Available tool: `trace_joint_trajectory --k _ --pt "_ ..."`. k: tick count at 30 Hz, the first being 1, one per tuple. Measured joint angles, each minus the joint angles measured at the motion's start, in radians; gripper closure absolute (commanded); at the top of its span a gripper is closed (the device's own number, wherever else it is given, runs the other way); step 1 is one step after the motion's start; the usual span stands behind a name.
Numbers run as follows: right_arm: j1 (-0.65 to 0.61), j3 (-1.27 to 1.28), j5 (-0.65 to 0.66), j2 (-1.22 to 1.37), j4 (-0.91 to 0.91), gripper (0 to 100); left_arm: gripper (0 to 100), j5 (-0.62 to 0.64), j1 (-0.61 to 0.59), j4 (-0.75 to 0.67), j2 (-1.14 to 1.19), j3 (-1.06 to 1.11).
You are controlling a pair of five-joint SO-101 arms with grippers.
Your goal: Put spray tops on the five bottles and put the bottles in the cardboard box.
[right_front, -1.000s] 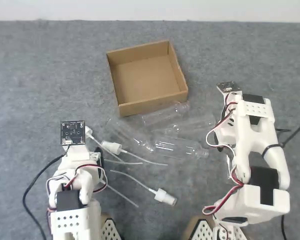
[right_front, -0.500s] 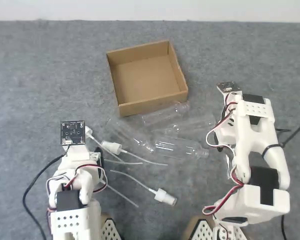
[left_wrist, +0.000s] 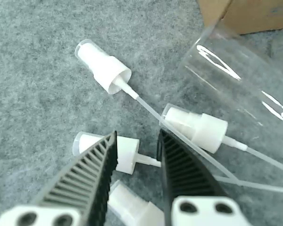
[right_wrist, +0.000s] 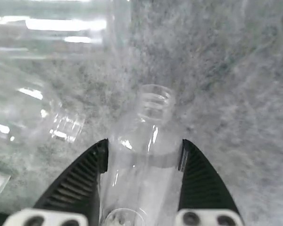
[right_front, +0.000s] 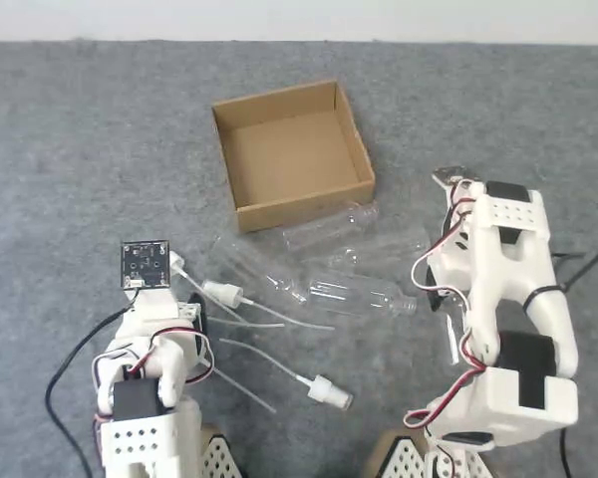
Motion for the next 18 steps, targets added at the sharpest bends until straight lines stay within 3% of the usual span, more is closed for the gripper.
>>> trace_joint_trajectory --k 4,12,18 --pt "0.000 -0.031 0.000 -0.009 0.071 92.9 87 0.000 0.000 0.000 0.000 0.000" --pt "-0.006 -0.032 0.000 -0.269 0.175 92.9 87 0.000 0.000 0.000 0.000 0.000" --pt "-0.135 -0.032 0.000 -0.439 0.241 92.9 87 0.000 0.000 0.000 0.000 0.000"
